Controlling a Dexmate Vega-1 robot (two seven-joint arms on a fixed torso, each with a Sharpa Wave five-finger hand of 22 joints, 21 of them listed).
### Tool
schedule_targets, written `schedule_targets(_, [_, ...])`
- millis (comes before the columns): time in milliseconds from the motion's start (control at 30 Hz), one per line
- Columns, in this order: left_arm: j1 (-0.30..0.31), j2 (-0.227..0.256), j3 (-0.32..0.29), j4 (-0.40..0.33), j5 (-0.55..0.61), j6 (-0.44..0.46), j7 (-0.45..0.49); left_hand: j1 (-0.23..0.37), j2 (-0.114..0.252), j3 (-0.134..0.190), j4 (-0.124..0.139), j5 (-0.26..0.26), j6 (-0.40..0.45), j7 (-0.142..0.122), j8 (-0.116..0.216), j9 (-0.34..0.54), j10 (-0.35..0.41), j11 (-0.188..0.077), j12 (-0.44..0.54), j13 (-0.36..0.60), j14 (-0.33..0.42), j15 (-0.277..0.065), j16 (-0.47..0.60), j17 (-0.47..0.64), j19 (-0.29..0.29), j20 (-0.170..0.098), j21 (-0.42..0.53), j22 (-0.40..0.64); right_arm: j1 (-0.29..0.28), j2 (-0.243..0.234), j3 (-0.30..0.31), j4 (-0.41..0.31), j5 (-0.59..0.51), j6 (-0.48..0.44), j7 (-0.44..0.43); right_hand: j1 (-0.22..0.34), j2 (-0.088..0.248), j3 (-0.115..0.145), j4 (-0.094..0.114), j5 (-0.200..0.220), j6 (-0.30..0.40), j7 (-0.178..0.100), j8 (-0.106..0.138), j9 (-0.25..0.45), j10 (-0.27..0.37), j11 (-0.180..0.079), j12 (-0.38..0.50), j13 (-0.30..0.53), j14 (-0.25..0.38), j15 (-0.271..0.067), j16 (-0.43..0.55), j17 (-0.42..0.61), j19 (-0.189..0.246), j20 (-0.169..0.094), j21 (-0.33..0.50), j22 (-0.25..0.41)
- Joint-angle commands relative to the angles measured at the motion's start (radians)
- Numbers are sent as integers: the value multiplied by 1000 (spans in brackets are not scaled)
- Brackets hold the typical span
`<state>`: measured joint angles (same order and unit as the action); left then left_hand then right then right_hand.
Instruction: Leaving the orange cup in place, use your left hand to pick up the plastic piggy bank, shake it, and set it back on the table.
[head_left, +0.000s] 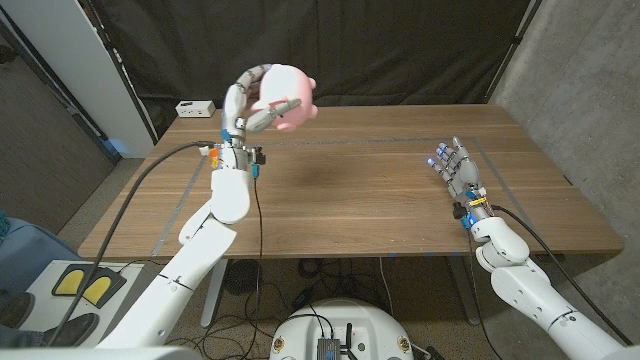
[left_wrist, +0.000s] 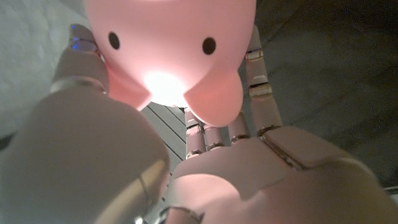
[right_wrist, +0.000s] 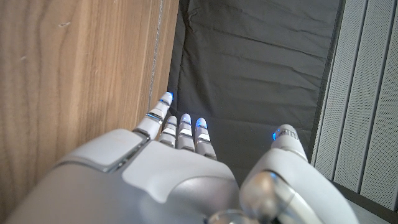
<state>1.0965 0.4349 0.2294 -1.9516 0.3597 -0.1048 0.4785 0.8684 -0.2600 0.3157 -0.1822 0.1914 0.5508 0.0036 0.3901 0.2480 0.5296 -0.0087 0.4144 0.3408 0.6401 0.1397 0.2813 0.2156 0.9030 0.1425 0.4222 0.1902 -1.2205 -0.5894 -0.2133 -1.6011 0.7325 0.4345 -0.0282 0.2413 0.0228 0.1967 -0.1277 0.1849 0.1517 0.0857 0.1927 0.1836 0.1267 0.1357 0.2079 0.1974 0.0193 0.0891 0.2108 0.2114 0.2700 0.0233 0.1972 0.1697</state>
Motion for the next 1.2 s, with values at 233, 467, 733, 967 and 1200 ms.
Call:
schedule_targets(233, [-125, 233, 246, -142, 655, 382, -210, 393, 396, 172, 15, 4, 242, 78, 2, 5, 186, 11, 8, 117, 199, -211, -4, 4, 3, -122, -3, 3, -44, -10, 26, -38, 1, 7, -27, 1, 8, 1, -3, -3, 3, 4, 2, 4, 8, 0, 3, 4, 7, 5, 2, 5, 7, 2, 0, 3])
schedule_targets(467, [-134, 261, 261, -156, 611, 392, -206, 391, 396, 172, 17, 3, 244, 77, 1, 5, 187, 10, 7, 118, 200, -211, -5, 3, 1, -121, -2, 3, -50, -11, 29, -42, -2, 11, -26, 1, 8, 1, -3, -3, 3, 3, 2, 4, 9, 1, 3, 4, 8, 6, 2, 5, 8, 1, 0, 3])
schedule_targets(733, [-146, 282, 271, -165, 552, 401, -232, 390, 399, 172, 18, 3, 246, 78, -1, 4, 189, 9, 5, 119, 206, -212, -3, 4, -1, -119, -1, 3, -50, -12, 27, -42, -6, 8, -23, 1, 8, 0, -3, -3, 3, 3, 2, 4, 9, 0, 3, 4, 7, 4, 2, 5, 8, 2, 0, 3])
schedule_targets(967, [-154, 291, 271, -156, 489, 398, -235, 387, 399, 172, 19, 3, 249, 79, -2, 5, 192, 10, 4, 120, 206, -211, -5, 4, -1, -118, 1, 2, -49, -6, 26, -40, -3, 5, -27, 1, 9, 0, -3, -3, 4, 2, 2, 4, 10, 0, 3, 4, 8, 5, 1, 5, 8, 2, 0, 3])
schedule_targets(1200, [-163, 294, 279, -146, 450, 414, -246, 385, 399, 171, 19, 2, 250, 79, -3, 5, 195, 11, 3, 121, 212, -211, -4, 4, -1, -117, 3, 2, -46, -5, 23, -33, -6, 6, -24, 2, 11, 1, -4, -3, 4, 3, 2, 4, 9, 0, 2, 4, 8, 6, 1, 5, 8, 2, 0, 3])
